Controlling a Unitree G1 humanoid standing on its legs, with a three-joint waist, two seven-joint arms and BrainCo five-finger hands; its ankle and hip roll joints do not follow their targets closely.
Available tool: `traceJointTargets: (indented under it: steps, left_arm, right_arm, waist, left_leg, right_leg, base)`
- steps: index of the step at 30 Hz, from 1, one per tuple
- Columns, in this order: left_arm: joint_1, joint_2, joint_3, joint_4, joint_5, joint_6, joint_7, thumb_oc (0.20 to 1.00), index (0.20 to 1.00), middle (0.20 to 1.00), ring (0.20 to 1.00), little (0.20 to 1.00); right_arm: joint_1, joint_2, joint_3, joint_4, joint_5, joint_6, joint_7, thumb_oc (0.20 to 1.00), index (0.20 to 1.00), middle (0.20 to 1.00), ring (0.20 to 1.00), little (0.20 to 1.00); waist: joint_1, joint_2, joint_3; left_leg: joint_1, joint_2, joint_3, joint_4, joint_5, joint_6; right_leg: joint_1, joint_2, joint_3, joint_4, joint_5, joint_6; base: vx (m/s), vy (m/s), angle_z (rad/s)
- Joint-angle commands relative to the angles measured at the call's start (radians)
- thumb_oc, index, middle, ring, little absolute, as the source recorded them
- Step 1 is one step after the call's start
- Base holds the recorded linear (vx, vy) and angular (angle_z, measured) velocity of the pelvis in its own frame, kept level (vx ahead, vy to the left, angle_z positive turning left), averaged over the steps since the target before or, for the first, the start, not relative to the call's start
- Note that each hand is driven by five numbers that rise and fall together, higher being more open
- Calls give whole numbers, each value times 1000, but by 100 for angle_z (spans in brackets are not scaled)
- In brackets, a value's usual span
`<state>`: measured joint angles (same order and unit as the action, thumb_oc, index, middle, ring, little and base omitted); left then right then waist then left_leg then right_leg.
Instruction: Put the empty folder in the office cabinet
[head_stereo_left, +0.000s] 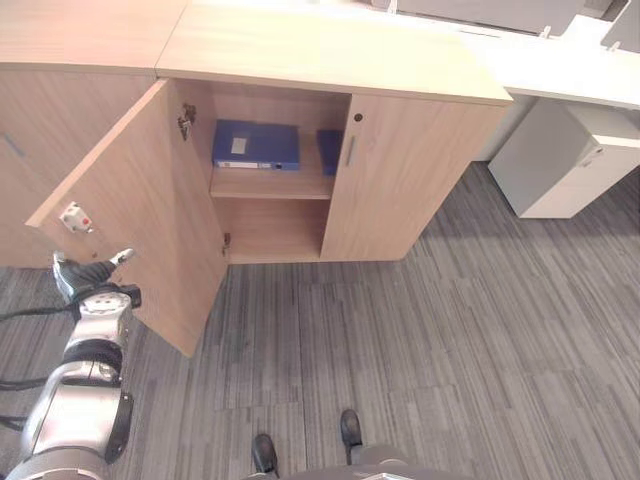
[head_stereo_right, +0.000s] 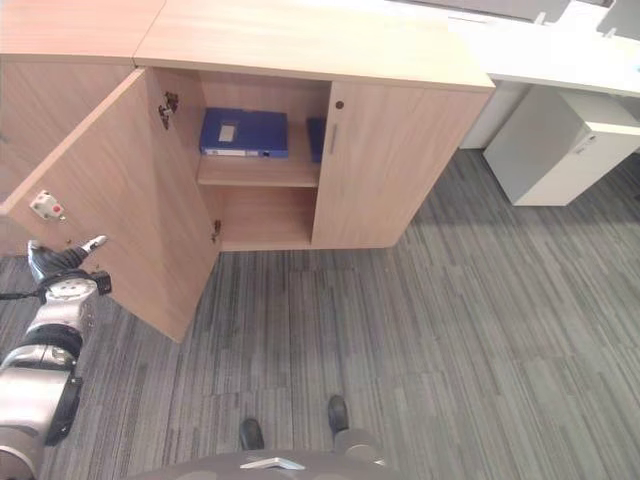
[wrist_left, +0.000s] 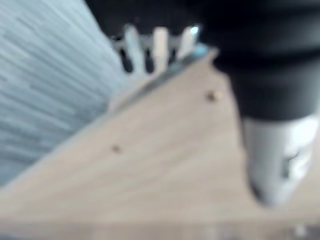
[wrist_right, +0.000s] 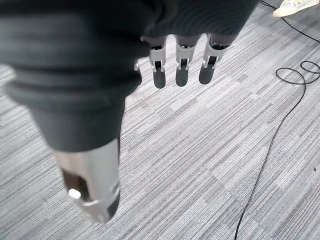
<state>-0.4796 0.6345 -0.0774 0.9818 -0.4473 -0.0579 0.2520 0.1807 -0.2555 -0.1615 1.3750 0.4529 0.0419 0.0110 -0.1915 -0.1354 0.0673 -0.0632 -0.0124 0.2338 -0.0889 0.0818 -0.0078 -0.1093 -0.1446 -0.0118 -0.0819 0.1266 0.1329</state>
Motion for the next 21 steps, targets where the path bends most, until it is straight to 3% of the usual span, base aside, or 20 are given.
traceJointTargets:
  steps: [1,3,6,11,15,21]
  left_arm:
    - [-99,-62,-67,-112,-56,-102,-163,1000,1000,1000,1000,1000]
    - [-87,-79,-77,-142,-76,-101,-183,1000,1000,1000,1000,1000]
    - [-36,-195,-123,-322,-228,-107,-278,1000,1000,1000,1000,1000]
    - [2,-279,-161,-433,-326,-96,-315,1000,1000,1000,1000,1000]
    - [61,-351,-163,-519,-412,-96,-318,1000,1000,1000,1000,1000]
    - [131,-398,-136,-529,-442,-99,-299,1000,1000,1000,1000,1000]
  right_arm:
    - [-40,-62,31,35,-3,1,3,1000,1000,1000,1000,1000]
    - [-43,-65,28,40,-9,8,9,1000,1000,1000,1000,1000]
    - [-67,-69,17,66,-37,29,28,1000,1000,1000,1000,1000]
    - [-80,-67,15,70,-53,41,34,1000,1000,1000,1000,1000]
    - [-91,-60,18,70,-65,48,35,1000,1000,1000,1000,1000]
    - [-98,-56,24,66,-78,48,22,1000,1000,1000,1000,1000]
  waist:
    - [-42,57,-3]
    - [-42,60,-4]
    - [-50,73,-12]
    - [-55,85,-14]
    - [-55,95,-19]
    - [-48,102,-26]
  left_leg:
    - [50,44,-38,2,-130,-29]
    - [56,44,-37,2,-132,-28]
    - [86,40,-28,2,-144,-24]
    - [106,39,-26,2,-151,-20]
    - [125,44,-23,2,-156,-19]
    - [138,49,-27,2,-157,-19]
  right_leg:
    - [0,-40,11,9,-5,83]
    - [6,-40,12,8,-5,84]
    - [32,-44,14,8,-13,84]
    - [48,-44,18,12,-20,80]
    - [62,-42,20,17,-31,74]
    - [78,-36,16,26,-47,64]
  base:
    - [23,16,-4]
    - [13,4,3]
    - [38,-1,4]
    - [12,-9,1]
    - [9,-31,-7]
    - [-4,-40,-14]
